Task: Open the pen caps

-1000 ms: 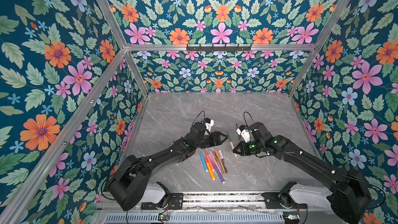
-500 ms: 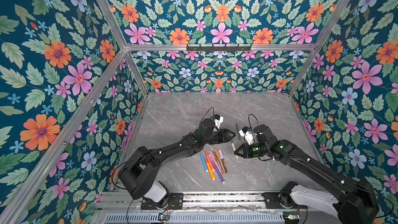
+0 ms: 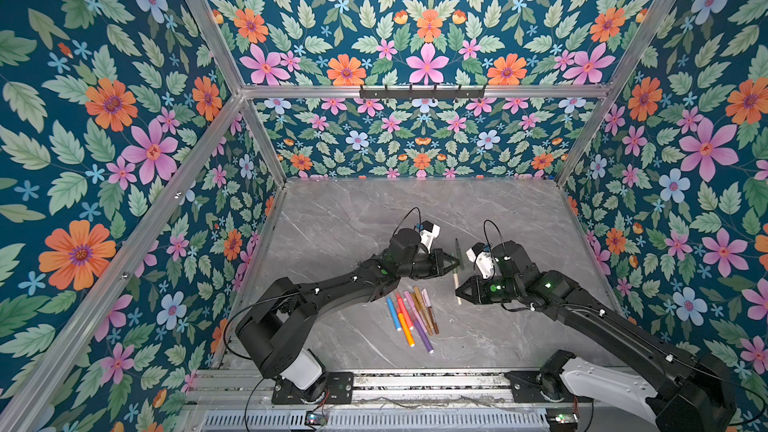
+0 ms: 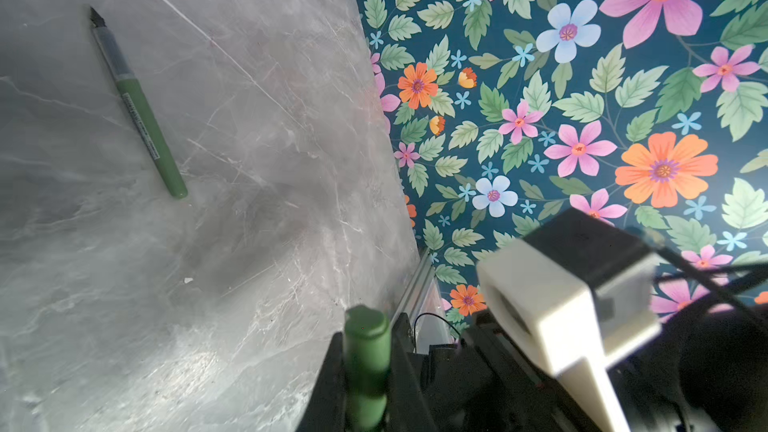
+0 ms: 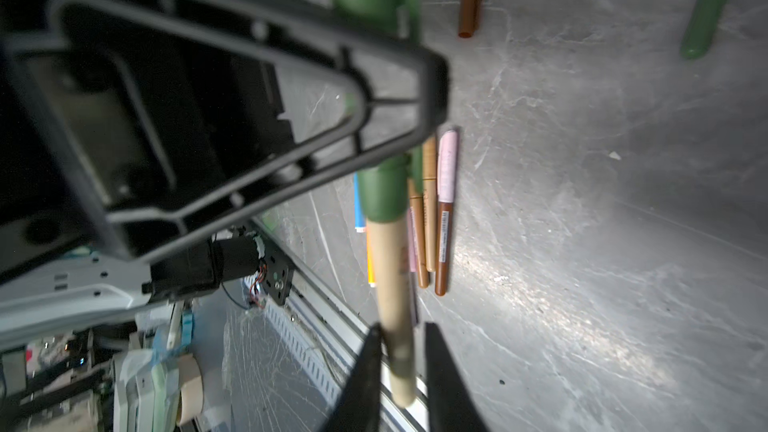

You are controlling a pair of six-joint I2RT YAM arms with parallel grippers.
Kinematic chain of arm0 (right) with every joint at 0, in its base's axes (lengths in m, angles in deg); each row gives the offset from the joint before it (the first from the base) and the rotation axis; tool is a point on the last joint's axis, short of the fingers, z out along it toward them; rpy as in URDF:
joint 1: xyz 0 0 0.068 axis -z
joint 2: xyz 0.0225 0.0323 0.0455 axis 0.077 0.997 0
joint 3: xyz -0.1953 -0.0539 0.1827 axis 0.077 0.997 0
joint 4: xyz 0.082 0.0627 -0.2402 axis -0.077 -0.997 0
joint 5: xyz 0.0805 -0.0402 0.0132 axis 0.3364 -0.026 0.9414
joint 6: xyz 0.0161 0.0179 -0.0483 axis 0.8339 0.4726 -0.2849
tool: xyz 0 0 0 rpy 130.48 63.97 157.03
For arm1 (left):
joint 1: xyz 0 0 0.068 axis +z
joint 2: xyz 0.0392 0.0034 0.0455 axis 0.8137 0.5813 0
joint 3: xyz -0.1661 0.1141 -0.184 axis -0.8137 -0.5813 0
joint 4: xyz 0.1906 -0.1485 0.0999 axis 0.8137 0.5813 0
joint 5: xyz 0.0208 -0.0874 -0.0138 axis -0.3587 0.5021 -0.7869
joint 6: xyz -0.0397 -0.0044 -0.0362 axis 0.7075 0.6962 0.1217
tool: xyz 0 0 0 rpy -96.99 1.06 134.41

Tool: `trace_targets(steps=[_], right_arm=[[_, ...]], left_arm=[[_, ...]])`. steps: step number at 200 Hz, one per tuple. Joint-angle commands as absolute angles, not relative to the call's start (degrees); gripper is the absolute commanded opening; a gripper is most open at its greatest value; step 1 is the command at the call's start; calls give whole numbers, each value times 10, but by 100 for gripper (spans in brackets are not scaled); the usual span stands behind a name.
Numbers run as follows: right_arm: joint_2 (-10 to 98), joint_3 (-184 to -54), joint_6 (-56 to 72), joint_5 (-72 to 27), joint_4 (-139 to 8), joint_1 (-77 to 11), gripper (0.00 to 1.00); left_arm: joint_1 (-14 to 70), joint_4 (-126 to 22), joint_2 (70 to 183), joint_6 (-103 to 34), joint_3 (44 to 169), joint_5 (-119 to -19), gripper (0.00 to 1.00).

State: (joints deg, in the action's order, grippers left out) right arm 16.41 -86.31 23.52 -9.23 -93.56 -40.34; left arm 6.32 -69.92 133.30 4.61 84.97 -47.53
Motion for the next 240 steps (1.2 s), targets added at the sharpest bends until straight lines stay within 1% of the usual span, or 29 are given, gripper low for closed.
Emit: trace_targets(steps=[1,30,58,68,87,116,136,150,162,177,213,240], right_arm=[[166,-860,247,-107,-932,-404,33],[168,-847,264,-110,-908,-403,33],[176,-844,273,-106,-893,-404,28],[179,-842,276,-103,-889,-404,22],[179,-837,278,-102,-885,-403,0],[161,-804,291,-93,-875,-406,0],[136,-752,315,-99,-858,-426,0],[119,-711,343,-106,-834,-443,0],[108,-686,358,-113,-818,-452,0],[97,-663,372,-121,-807,-455,0],[87,-631,377,-133,-793,-454,0],[101,-620,378,-116,-764,-454,0]], left_arm=[[63,-710,1333,46,850,-471,0],[63,-715,1330,52,845,-467,0],[63,-748,1331,76,836,-459,0],[63,-773,1335,92,830,-457,0],[63,-817,1342,121,820,-451,0],[76,-816,1362,125,842,-446,0],[119,-795,1383,115,887,-426,0],[154,-717,1394,70,934,-440,0],[167,-636,1406,21,977,-464,0],[168,-604,1422,0,1007,-457,0],[179,-548,1426,-36,1013,-472,0],[183,-587,1420,-14,982,-472,0]])
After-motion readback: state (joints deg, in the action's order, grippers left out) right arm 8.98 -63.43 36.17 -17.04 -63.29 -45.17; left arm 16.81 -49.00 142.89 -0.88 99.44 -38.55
